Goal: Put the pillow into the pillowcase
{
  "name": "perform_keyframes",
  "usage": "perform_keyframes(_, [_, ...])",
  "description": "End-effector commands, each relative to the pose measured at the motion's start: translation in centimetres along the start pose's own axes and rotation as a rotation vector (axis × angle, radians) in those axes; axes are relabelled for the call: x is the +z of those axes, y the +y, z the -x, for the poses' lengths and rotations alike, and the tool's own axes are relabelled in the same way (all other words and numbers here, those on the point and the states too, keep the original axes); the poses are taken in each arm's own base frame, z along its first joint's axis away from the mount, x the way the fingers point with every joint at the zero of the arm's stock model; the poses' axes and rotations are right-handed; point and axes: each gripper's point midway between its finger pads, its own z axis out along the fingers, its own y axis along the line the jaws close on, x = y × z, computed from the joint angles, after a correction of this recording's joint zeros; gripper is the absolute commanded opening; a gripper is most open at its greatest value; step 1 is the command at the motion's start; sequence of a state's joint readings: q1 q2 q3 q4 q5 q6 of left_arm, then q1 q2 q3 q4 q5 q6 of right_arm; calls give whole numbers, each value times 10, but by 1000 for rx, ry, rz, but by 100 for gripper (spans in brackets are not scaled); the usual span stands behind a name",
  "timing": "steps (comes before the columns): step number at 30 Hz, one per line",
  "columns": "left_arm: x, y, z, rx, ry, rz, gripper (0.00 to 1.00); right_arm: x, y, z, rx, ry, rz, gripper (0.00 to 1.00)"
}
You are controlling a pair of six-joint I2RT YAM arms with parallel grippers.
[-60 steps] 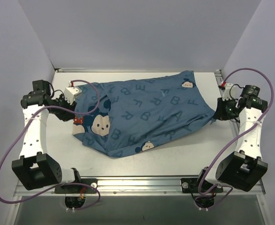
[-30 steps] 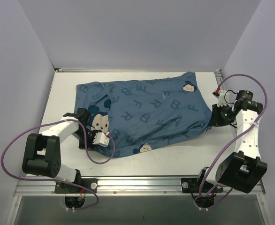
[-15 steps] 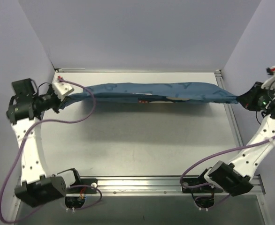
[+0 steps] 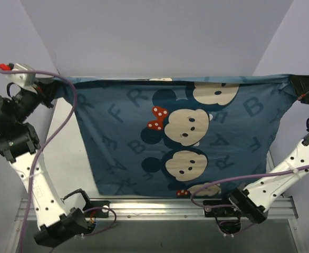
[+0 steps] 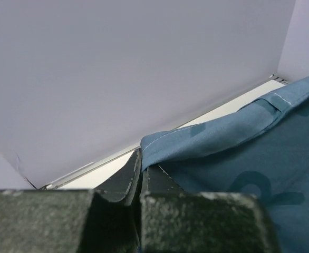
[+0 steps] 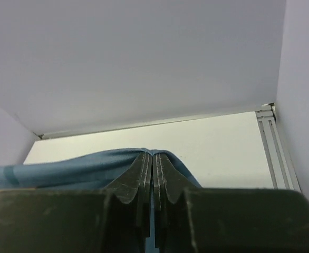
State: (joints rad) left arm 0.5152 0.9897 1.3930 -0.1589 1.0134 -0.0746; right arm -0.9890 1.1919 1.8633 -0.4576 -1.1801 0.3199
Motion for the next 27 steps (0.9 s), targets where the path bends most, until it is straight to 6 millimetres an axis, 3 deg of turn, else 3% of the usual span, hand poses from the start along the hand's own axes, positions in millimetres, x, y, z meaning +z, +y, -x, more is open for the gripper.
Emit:
perform_keyframes(1, [33,55,5,-41,-74,122,0,46,-38,0,-91,-10,-91,0])
perform_keyframes(2, [41,57,-3,-36,-57,121,0,63,-33,-16,-102,27,-89,0])
perform_keyframes(3, [59,58,-33,-49,16,104,0,78,-39,-32,-103,72,-99,0])
perform_keyframes(5, [77,59,-62,-48,83,92,0,99,-52,-69,-122,164,-115,0])
perform_keyframes(6, [88,65,-94,-53,146,83,0,120,-58,-93,-133,225,-133,0])
perform_keyframes(8, [106,65,-130,-56,216,95,0,141,-72,-128,-140,309,-153,0])
perform_keyframes(9, [116,69,-168,-63,284,89,0,162,-83,-155,-159,377,-166,0])
perform_keyframes(10, [126,68,-188,-59,324,90,0,173,-90,-172,-174,418,-183,0])
perform_keyframes(11, [135,75,-228,-86,396,101,0,183,-98,-187,-194,456,-191,0])
perform_keyframes(12, [143,81,-244,-100,414,115,0,205,-110,-218,-197,522,-201,0])
perform_keyframes(13, [148,90,-264,-122,448,146,0,216,-117,-233,-213,562,-213,0])
perform_keyframes(14, [158,100,-313,-189,530,170,0,226,-126,-245,-223,596,-234,1])
perform_keyframes(15, [159,107,-338,-233,595,199,5,249,-141,-258,-222,623,-251,9])
perform_keyframes(16, [179,130,-323,-219,571,239,12,256,-151,-266,-222,648,-281,18])
perform_keyframes(17, [181,144,-374,-274,673,276,23,263,-164,-268,-224,654,-326,51])
perform_keyframes(18, [170,142,-396,-349,788,293,50,275,-176,-272,-243,656,-348,68])
perform_keyframes(19, [191,167,-362,-319,728,326,57,276,-184,-270,-275,654,-377,80])
perform_keyframes(20, [183,176,-385,-356,783,367,63,277,-187,-267,-293,653,-382,100])
perform_keyframes(21, [180,183,-382,-357,784,397,73,276,-187,-263,-293,645,-385,100])
perform_keyframes(22, [179,190,-375,-344,768,415,97,271,-185,-258,-280,651,-377,100])
perform_keyframes(24, [175,197,-356,-312,742,412,98,261,-175,-244,-270,639,-345,100])
perform_keyframes(25, [172,198,-348,-303,731,406,97,251,-171,-252,-273,677,-321,100])
perform_keyframes(27, [165,192,-325,-296,710,380,97,234,-147,-241,-286,673,-241,100])
